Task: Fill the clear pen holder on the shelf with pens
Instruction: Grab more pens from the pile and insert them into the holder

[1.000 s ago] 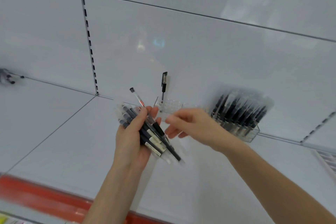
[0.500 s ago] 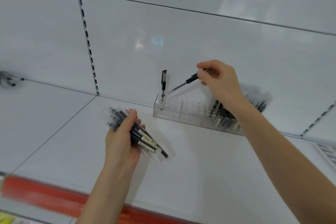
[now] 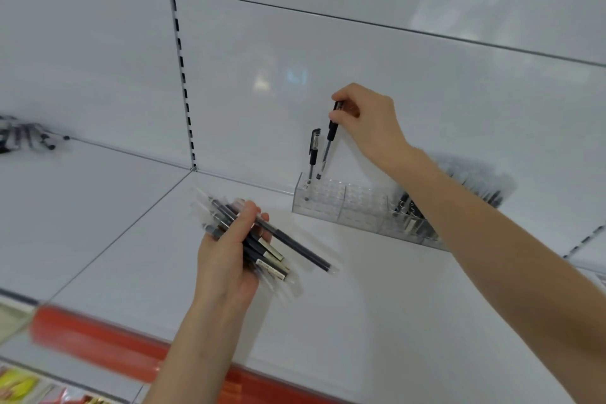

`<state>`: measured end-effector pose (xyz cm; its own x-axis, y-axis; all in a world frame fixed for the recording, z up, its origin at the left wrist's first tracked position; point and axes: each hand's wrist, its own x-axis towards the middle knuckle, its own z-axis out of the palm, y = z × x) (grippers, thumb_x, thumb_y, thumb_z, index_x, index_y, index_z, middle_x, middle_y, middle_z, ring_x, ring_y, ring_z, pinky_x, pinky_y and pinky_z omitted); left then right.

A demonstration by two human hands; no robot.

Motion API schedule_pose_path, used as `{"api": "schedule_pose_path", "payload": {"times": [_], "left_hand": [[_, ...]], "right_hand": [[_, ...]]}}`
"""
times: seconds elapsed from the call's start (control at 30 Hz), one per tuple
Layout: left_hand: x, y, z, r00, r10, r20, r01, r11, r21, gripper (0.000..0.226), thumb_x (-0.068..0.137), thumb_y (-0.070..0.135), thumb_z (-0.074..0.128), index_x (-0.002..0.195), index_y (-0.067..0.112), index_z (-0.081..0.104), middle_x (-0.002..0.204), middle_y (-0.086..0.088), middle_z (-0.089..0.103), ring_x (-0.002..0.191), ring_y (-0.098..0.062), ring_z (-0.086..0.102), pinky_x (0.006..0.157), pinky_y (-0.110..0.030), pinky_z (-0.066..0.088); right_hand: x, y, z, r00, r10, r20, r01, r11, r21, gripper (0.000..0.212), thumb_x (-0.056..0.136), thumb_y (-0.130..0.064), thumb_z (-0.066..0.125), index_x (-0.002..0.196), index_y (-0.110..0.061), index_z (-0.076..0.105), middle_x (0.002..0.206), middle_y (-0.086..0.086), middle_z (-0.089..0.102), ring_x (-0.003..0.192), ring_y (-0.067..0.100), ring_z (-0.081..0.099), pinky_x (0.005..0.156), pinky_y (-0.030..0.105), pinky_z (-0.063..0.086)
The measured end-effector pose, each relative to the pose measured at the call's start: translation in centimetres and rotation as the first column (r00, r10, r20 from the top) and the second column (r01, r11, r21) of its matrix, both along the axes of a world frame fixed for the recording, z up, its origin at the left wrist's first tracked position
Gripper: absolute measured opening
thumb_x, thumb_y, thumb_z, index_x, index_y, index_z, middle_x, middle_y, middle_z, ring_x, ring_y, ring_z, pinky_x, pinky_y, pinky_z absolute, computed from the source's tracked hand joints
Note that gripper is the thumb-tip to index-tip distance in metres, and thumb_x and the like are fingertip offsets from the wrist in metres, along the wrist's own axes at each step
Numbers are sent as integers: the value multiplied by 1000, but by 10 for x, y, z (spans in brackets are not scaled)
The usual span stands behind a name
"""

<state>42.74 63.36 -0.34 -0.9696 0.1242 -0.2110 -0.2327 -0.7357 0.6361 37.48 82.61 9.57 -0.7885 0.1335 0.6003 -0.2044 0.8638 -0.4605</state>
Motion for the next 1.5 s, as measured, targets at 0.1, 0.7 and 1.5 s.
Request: {"api": "schedule_pose_path", "payload": {"times": [0.1,0.7,1.5], "left_hand": [[-1,0,-2,1000,-6,-12,6,1000,20,14,87,4,57,81,16,53,71,0,56,55,-7,62,52,-16,50],[-3,2,-9,1000,11,-3,-11,999,43,13,87,3,57,83,15,53,63,2,60,55,-7,64,60,-18,56],[-5,11,-6,996,55,64,-60,995,74,10,86,8,60,79,13,55,68,3,60,57,-7,64,68,-25,58]], "right_hand": [[-5,3,0,1000,-14,20,13,1000,25,21,83,-3,60,105,-2,61,93,9,61,79,14,48,68,-2,34],[-9,3,0,1000,12,16,-11,998,-68,21,84,-5,58,105,-5,62,92,9,61,82,24,60,78,17,44],[26,4,-25,998,18,52,-8,983,-181,24,92,-18,52,113,-10,61,92,3,65,87,16,62,88,22,47]]}}
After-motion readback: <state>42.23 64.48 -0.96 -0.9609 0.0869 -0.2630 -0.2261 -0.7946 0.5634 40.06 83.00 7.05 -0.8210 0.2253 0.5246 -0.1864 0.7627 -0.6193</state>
